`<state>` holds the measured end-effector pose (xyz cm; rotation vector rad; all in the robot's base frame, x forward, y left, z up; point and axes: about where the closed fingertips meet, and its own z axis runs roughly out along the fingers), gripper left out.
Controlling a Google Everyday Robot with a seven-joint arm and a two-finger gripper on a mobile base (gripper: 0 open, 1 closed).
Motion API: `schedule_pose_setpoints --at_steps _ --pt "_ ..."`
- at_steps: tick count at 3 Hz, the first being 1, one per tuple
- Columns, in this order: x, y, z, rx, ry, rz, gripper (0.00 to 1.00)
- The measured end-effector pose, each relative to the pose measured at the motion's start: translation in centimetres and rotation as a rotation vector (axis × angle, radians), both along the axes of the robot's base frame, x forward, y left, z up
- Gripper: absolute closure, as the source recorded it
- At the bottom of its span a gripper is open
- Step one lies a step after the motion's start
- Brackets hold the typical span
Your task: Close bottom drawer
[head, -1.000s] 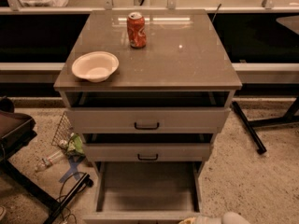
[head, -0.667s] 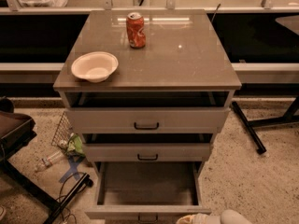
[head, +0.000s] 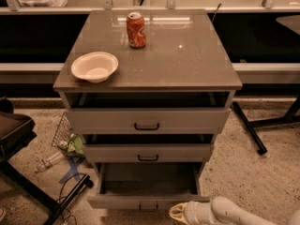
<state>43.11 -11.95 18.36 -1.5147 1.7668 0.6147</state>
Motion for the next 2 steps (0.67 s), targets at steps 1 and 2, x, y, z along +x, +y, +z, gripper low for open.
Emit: schedule_pose_setpoints --at_steps 1,2 --pt "3.7 1.4 1.5 -0.009 -0.029 0.008 1.0" --pt "7.1 2.9 2.6 -0.024 -0.05 0.016 1.0"
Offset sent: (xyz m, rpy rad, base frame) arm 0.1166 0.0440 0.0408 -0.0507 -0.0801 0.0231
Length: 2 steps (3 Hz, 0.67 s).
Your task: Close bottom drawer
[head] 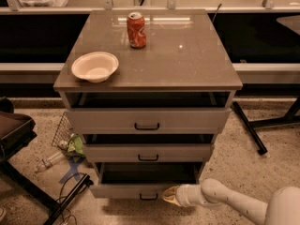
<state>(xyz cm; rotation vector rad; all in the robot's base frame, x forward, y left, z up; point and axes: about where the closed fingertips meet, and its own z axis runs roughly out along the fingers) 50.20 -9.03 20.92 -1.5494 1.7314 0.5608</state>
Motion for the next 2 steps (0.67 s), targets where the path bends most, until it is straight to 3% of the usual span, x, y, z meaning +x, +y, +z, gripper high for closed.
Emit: schedule_pose_setpoints --at_steps 1,2 --pt "0.0 0.0 0.0 0.001 0.0 0.001 1.0" --pt "2.0 0.9 -0.9 0.012 -0.001 0.008 1.0"
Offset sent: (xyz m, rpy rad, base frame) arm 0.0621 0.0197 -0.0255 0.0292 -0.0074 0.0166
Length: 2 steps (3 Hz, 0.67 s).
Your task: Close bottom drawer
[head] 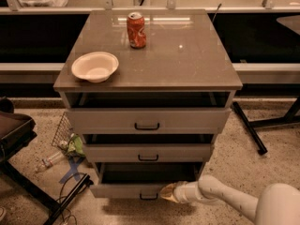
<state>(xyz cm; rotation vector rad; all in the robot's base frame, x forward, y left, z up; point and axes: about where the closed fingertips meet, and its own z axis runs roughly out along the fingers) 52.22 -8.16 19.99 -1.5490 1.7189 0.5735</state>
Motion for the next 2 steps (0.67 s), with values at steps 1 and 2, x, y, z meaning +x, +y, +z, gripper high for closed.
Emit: schedule_pose_setpoints --at_steps 1,2 --pt "1.49 0.56 -0.53 0.008 0.002 0.0 1.0" --pt "1.49 0.57 -0.53 0.008 0.002 0.0 1.0"
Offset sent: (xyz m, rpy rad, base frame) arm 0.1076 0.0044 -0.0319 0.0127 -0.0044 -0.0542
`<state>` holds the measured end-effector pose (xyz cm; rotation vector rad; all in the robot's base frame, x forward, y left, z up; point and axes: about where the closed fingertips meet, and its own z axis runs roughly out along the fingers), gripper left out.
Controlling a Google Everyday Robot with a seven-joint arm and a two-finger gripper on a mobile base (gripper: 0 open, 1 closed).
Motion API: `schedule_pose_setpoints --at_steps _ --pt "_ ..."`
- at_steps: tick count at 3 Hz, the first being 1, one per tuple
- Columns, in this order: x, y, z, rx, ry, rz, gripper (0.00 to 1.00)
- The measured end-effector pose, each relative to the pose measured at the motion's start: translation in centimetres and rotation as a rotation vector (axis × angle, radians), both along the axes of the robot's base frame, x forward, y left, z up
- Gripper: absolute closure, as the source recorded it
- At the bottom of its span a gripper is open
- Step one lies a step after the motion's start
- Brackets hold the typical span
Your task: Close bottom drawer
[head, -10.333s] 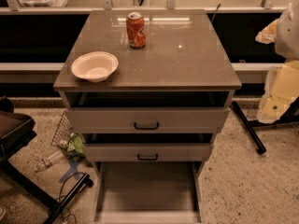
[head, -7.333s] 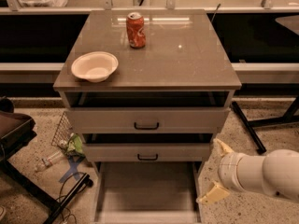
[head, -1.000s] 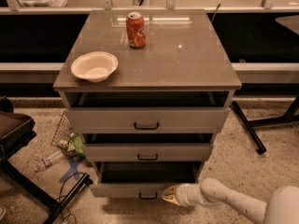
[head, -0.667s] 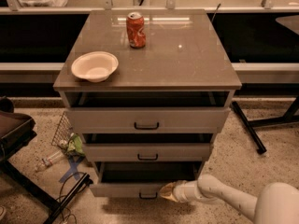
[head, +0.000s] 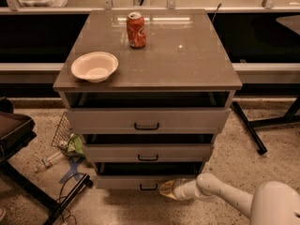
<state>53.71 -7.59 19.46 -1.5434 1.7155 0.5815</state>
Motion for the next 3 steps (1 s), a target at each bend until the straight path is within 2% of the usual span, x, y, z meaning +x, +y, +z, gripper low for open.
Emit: schedule_pose_setpoints --at_steps 1,2,3 --pt "1.7 -0.1 -0.4 0.001 0.001 -0.015 1.0" --pt "4.9 -0.3 -1.1 -0.004 0.003 -0.043 1.0" --pt "4.9 -0.3 -1.1 -0.004 0.003 -0.043 1.0"
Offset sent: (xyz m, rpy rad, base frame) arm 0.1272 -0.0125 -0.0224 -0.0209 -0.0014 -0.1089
